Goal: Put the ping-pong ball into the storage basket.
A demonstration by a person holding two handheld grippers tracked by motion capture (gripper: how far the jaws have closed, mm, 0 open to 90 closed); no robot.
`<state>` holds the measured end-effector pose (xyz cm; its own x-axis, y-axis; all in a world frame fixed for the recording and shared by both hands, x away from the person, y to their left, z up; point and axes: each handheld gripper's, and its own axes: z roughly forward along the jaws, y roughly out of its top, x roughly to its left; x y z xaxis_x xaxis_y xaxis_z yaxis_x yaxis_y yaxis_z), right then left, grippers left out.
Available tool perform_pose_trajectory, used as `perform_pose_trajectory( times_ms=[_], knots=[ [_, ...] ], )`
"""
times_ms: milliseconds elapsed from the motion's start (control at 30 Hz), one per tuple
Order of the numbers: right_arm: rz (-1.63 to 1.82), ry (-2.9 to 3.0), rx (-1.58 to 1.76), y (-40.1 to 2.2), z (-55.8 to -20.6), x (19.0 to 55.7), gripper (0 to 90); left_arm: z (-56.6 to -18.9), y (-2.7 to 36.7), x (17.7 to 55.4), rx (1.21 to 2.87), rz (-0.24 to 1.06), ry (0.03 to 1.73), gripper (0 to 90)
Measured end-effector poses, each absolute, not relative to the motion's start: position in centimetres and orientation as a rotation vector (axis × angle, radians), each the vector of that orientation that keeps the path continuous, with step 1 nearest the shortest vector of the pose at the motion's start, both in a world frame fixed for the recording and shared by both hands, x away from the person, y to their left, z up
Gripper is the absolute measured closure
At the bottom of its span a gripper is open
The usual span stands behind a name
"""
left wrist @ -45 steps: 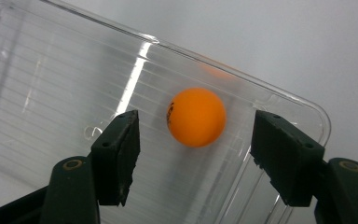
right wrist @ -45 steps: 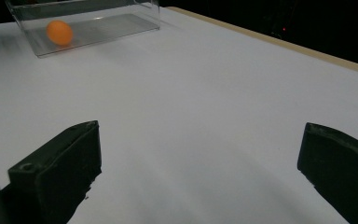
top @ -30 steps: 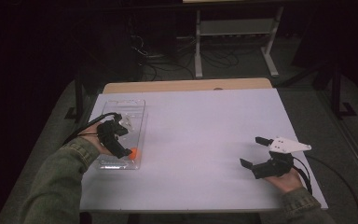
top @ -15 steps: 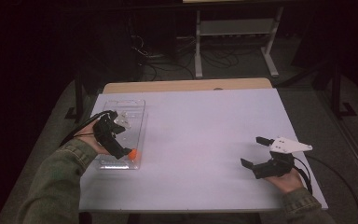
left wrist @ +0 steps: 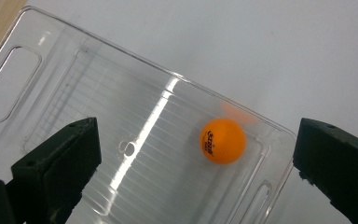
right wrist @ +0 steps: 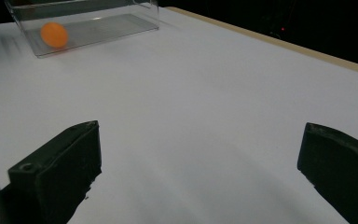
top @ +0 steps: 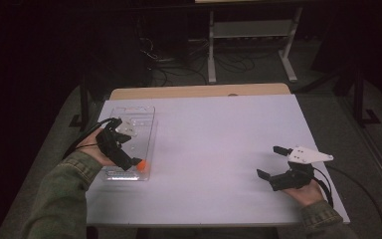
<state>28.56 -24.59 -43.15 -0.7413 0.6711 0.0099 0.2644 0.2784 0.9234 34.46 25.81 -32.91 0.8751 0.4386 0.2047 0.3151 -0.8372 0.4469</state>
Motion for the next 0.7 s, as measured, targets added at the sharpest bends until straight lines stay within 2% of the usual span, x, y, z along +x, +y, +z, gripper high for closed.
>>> perform_pose_trajectory(
  times_ms=[700],
  knots=[
    [1.455, 2.171, 0.846, -24.6, -43.1, 28.5, 0.0, -34.2, 27.4, 32.6, 2.541, 0.369, 0.536, 0.4]
  ],
)
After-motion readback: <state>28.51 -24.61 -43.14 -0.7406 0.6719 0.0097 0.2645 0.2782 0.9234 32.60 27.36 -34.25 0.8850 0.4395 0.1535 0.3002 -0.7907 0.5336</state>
